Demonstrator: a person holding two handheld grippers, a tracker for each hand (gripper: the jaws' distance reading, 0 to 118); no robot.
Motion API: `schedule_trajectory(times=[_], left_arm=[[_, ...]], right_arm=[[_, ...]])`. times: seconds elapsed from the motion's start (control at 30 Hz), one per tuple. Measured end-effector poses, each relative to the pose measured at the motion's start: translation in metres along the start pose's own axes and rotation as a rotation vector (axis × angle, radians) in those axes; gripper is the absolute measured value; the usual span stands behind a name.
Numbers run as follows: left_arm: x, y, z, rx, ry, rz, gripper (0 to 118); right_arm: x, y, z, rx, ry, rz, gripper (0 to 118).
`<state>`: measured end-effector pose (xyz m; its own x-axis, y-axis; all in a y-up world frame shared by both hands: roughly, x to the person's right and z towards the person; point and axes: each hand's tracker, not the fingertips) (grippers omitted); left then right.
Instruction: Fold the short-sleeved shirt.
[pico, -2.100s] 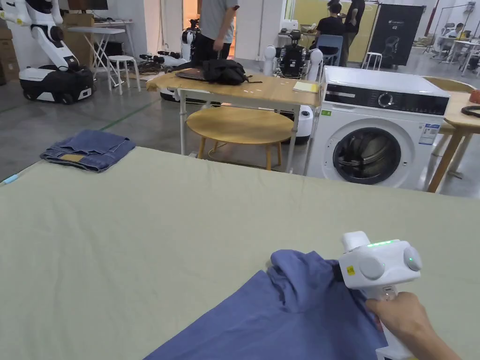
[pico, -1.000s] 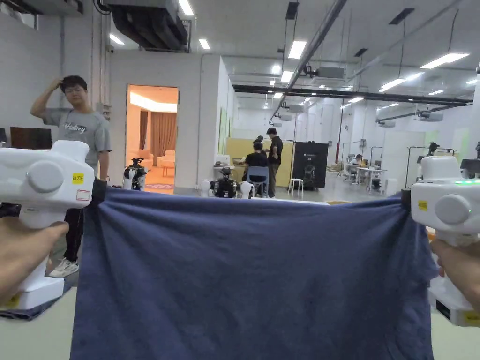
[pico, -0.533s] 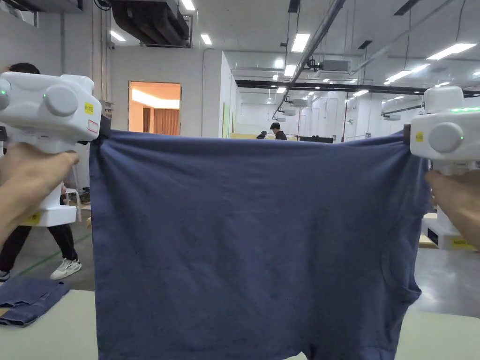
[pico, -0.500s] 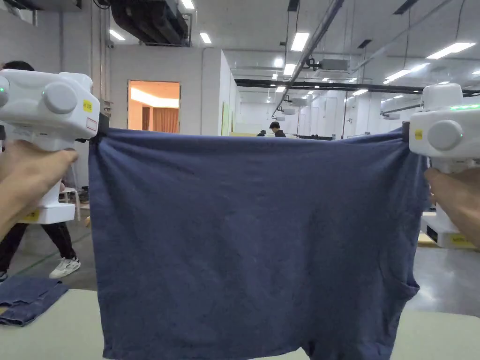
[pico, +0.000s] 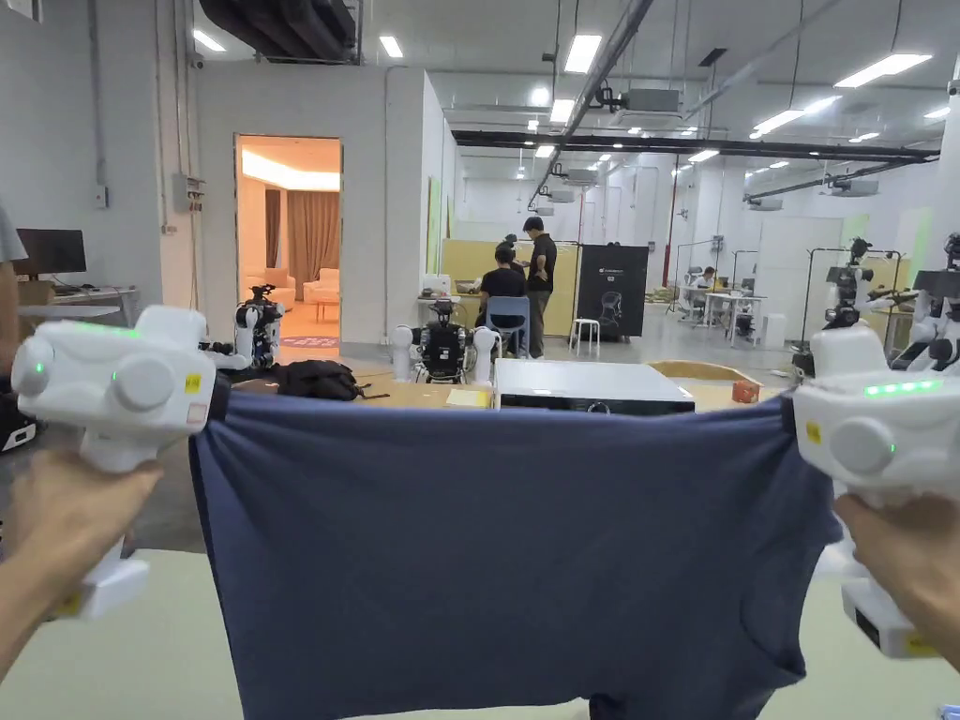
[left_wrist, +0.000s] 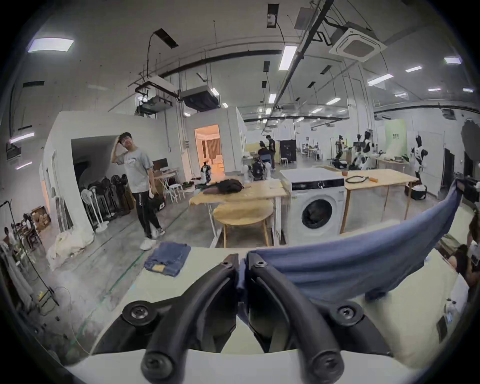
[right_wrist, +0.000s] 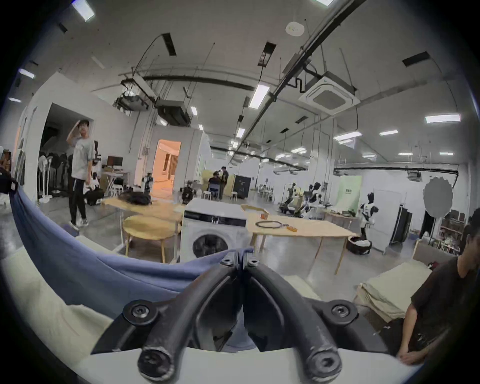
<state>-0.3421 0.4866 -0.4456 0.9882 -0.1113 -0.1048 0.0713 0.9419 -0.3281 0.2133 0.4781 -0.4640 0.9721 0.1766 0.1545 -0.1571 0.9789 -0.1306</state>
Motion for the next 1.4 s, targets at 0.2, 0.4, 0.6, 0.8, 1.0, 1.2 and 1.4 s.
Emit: schedule_trajectory(times=[0.2, 0.4, 0.6, 0.8, 1.0, 1.2, 1.4], left_arm=[[0.004, -0.087, 0.038, -0.049, -0.034, -0.027, 0], [-0.003, -0.145, 0.105, -0.047, -0.076, 0.030, 0], [-0.001, -0.205, 0.156, -0.083, -0.098, 0.009, 0], [0.002, -0.280, 0.186, -0.163, -0.096, 0.029, 0], [0.009, -0.356, 0.202, -0.258, -0.092, 0.042, 0], [0.027, -0.410, 0.204, -0.348, -0.070, -0.028, 0], [0.030, -0.440, 0.197, -0.409, -0.077, 0.010, 0]], right_arm=[[0.005, -0.065, 0.062, -0.050, 0.005, 0.046, 1], [0.015, -0.106, 0.130, -0.068, 0.018, 0.065, 1], [0.025, -0.154, 0.185, -0.122, 0.031, 0.058, 1], [0.025, -0.222, 0.230, -0.202, 0.062, 0.078, 1], [0.028, -0.289, 0.263, -0.286, 0.081, 0.063, 1], [0.031, -0.342, 0.274, -0.417, 0.101, 0.040, 1], [0.031, -0.386, 0.279, -0.565, 0.127, 0.036, 1]])
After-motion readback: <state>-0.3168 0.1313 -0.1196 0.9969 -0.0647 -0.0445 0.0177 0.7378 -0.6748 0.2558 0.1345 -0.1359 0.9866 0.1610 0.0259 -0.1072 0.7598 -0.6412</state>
